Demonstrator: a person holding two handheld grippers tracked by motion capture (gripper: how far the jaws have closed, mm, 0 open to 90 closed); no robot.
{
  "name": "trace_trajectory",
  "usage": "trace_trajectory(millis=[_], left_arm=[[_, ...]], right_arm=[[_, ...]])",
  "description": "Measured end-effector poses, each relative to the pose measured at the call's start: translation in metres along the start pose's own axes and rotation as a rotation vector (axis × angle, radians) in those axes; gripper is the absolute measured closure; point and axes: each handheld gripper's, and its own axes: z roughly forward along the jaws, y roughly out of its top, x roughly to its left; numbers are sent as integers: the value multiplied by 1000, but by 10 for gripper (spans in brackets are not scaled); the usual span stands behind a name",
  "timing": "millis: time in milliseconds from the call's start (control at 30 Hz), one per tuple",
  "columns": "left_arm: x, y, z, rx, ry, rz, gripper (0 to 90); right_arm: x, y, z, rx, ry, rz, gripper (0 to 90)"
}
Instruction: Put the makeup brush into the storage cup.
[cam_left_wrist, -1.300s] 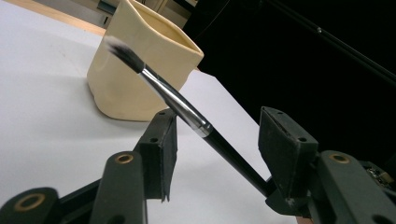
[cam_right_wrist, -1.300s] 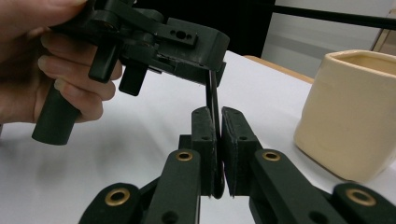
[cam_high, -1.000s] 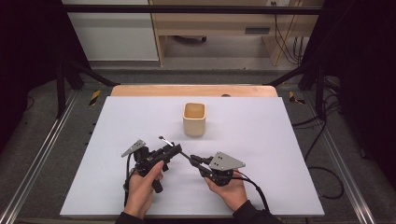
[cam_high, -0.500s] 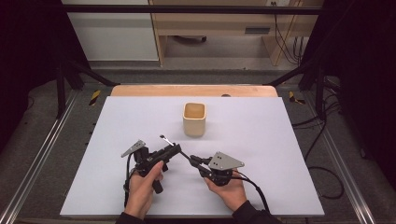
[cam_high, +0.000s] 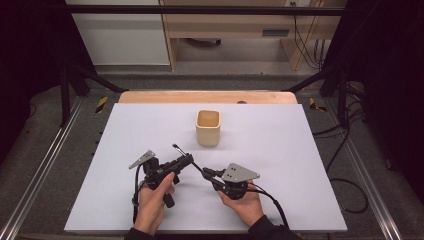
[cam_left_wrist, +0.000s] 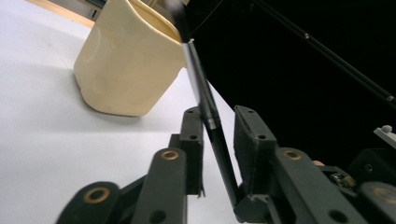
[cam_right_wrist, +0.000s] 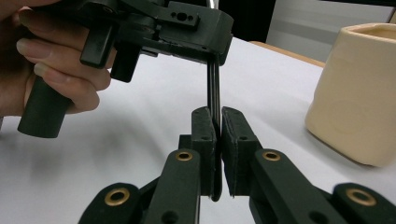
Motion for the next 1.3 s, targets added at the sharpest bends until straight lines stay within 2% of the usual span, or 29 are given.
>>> trace_trajectory(millis=[367,667,867,1033,1300], left_arm=[[-2,0,0,-1,-41,-3,827],[-4,0,0,0,-43,21,834],[-4,0,-1,1,-40,33,834],[-6,1,-2,-10,-24,57,834],[-7,4,-5,-35,0,93,834]], right_arm=[[0,-1,2,8,9,-1,840],[0,-2,3,15,5,-10,829],[-1,-1,3,12,-11,-3,722],[-1,0,4,26,-49,-3,563],[-2,2,5,29,-78,6,318]])
